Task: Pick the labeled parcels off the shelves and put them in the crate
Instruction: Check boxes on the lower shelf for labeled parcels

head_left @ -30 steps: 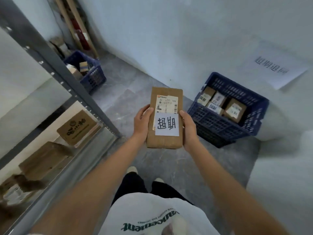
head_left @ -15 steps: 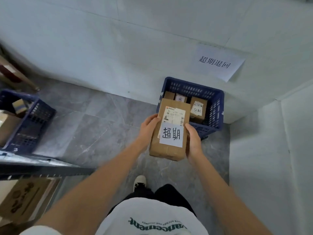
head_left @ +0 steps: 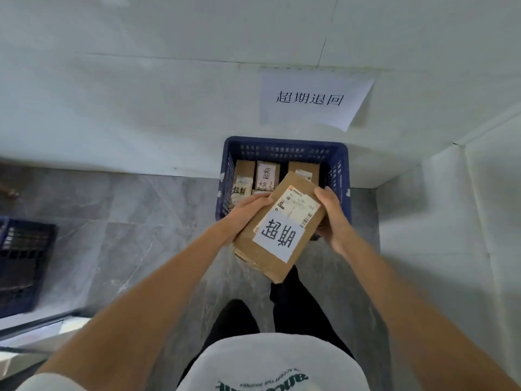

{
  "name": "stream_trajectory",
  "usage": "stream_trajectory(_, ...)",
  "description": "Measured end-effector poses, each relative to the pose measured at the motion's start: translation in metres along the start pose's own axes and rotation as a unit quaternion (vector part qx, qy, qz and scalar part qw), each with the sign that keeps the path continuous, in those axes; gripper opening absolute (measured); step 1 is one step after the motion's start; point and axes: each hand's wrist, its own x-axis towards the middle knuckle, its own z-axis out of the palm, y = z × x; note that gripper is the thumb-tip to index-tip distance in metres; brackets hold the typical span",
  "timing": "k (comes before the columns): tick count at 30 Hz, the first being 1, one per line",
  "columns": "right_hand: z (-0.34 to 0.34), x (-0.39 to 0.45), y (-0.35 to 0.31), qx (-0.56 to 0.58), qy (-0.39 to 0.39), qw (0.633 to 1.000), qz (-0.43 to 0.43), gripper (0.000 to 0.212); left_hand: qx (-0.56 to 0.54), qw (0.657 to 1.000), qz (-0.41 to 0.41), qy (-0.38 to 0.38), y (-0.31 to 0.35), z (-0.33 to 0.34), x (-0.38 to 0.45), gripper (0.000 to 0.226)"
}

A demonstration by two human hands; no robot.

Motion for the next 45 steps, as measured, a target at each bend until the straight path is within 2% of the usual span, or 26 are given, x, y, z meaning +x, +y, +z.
stream_trajectory(3,-0.021,0.041,-0.032,0.027,-0.033,0.998,0.042,0.056,0.072,0.997,-0.024,-0.034,0.03,-0.002,0.043,0.033)
stream_trajectory(5,-0.025,0.064,-0.042,0.061,-0.004,0.995,0.073,0.048,0.085,0.996,-0.008,-0.003,0.043,-0.002,0.071,0.036)
stream_trajectory(6,-0.025,0.075,-0.043,0.079,0.015,0.994,0.076,0.049,0.081,0.995,0.014,0.05,0.048,-0.003,0.083,0.038)
stream_trajectory(8,-0.019,0.097,-0.039,0.11,0.049,0.99,0.077,0.048,0.028,0.973,0.047,0.225,0.049,-0.013,0.111,0.043)
stream_trajectory(10,-0.014,0.121,-0.03,0.144,0.096,0.981,0.089,0.036,-0.052,0.943,0.036,0.326,0.041,-0.026,0.137,0.046)
stream_trajectory(11,-0.01,0.134,-0.025,0.162,0.117,0.975,0.098,0.032,-0.064,0.942,0.01,0.33,0.034,-0.031,0.15,0.048)
stream_trajectory(15,0.004,0.178,-0.002,0.191,0.149,0.963,0.119,0.031,-0.072,0.961,-0.067,0.257,0.01,-0.037,0.193,0.053)
stream_trajectory(18,0.012,0.209,0.013,0.221,0.168,0.953,0.125,0.045,-0.083,0.95,-0.081,0.29,-0.004,-0.051,0.23,0.07)
stream_trajectory(21,0.018,0.238,0.022,0.228,0.181,0.947,0.135,0.055,-0.096,0.956,-0.104,0.258,-0.018,-0.062,0.262,0.053)
stream_trajectory(24,0.018,0.264,0.031,0.127,0.169,0.968,0.131,0.054,-0.052,0.973,-0.086,0.21,-0.021,-0.068,0.287,0.046)
stream_trajectory(27,0.017,0.29,0.037,-0.009,0.158,0.98,0.117,0.042,-0.045,0.971,-0.075,0.222,-0.023,-0.082,0.312,0.045)
stream_trajectory(30,0.021,0.318,0.042,-0.073,0.135,0.981,0.12,0.03,-0.047,0.966,-0.081,0.239,-0.032,-0.097,0.341,0.045)
stream_trajectory(32,0.025,0.338,0.048,-0.084,0.118,0.98,0.138,0.033,-0.053,0.959,-0.092,0.262,-0.038,-0.102,0.361,0.039)
stream_trajectory(35,0.028,0.37,0.06,-0.068,0.115,0.978,0.159,0.046,-0.059,0.953,-0.097,0.28,-0.044,-0.11,0.389,0.045)
stream_trajectory(39,0.033,0.394,0.068,-0.101,0.07,0.98,0.155,0.041,-0.072,0.942,-0.082,0.317,-0.058,-0.119,0.416,0.048)
stream_trajectory(42,0.032,0.403,0.072,-0.121,0.069,0.979,0.149,0.037,-0.045,0.939,-0.062,0.335,-0.064,-0.117,0.421,0.05)
stream_trajectory(45,0.032,0.402,0.069,-0.131,0.058,0.977,0.158,0.045,-0.028,0.943,-0.043,0.33,-0.065,-0.114,0.42,0.049)
